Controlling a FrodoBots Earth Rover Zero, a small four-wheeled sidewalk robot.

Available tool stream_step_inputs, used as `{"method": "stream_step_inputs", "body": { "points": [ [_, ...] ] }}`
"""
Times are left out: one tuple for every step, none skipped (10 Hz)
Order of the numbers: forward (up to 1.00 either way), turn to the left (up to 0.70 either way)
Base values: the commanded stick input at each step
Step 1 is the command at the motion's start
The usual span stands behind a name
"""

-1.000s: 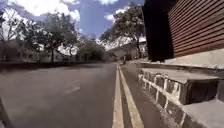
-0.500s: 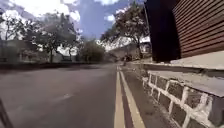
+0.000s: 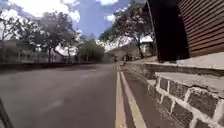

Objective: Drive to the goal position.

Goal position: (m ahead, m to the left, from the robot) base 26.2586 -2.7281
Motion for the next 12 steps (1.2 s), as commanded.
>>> {"method": "stream_step_inputs", "body": {
  "points": [
    [0.7,0.0],
    [0.7,0.0],
    [0.7,0.0],
    [0.7,0.0],
    [0.7,0.0],
    [0.7,0.0],
    [0.7,0.0],
    [0.7,0.0],
    [0.7,0.0],
    [0.7,0.0],
    [0.7,0.0],
    [0.7,0.0]
  ]
}}
